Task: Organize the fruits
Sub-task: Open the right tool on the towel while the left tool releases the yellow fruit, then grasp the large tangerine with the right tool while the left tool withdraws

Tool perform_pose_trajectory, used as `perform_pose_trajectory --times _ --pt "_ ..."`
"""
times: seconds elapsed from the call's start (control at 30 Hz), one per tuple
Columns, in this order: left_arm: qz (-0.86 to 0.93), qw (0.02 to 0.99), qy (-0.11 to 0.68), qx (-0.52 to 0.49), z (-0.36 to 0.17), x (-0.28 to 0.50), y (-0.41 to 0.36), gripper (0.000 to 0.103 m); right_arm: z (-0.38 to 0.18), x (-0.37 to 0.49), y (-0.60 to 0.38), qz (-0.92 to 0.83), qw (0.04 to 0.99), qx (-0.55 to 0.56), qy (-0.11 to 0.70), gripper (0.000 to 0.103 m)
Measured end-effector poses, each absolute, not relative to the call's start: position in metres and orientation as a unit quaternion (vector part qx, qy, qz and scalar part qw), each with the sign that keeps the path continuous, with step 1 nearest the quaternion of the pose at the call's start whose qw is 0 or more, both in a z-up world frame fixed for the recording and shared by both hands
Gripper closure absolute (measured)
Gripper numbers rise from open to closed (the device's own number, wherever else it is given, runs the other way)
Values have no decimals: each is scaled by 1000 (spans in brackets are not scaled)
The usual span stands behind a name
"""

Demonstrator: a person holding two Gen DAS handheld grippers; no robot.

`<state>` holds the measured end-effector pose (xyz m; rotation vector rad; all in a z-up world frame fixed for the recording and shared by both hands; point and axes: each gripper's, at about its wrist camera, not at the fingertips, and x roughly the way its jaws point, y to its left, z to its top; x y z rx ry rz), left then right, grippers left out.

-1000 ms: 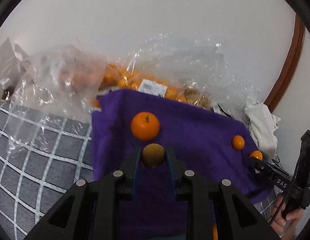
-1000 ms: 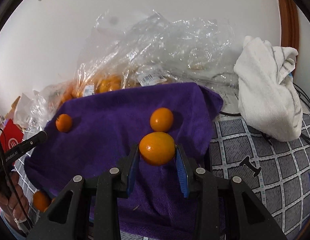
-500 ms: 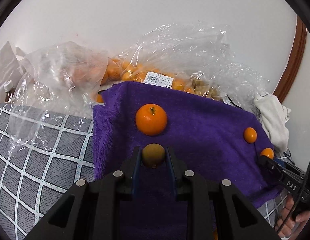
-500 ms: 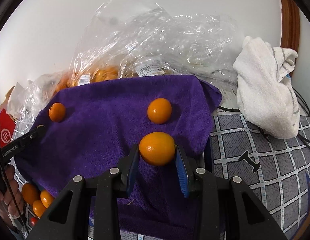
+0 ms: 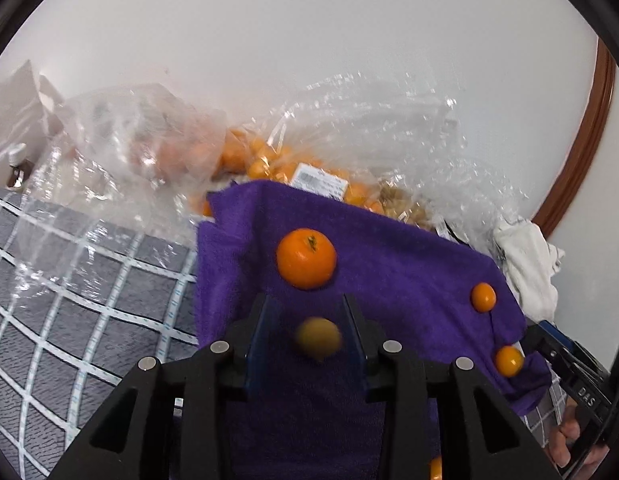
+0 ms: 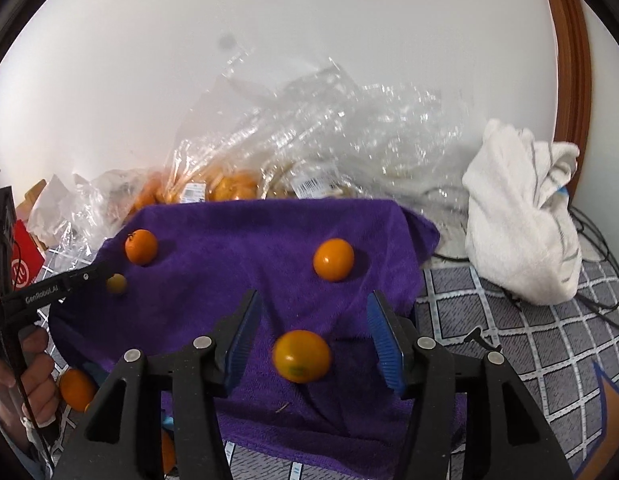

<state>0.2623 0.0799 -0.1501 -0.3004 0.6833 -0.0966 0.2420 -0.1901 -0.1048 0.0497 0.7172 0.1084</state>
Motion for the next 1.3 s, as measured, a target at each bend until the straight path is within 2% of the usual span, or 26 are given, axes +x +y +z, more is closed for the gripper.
perform_pose_trajectory --times 0.2,0.5,0.67,0.87,1.07,1.17,1.3 --pt "-37 936 321 -142 -144 258 80 64 -100 240 -185 47 935 8 350 49" --pt "-14 954 281 -99 -134 244 73 64 -71 233 -187 52 936 20 348 49" --pt "-3 959 264 -100 -123 235 75 64 -47 207 -183 48 937 22 345 48" --pt "-12 962 246 -115 -96 222 81 64 -53 166 -172 74 926 18 370 48" --pt "-98 944 275 -153 -68 198 92 64 -67 141 -163 95 916 31 388 48" --pt "-103 938 288 -160 -72 179 100 64 -79 138 -153 119 907 43 401 48" --pt "-91 930 318 -161 -92 158 115 64 -98 142 -134 130 898 27 421 54"
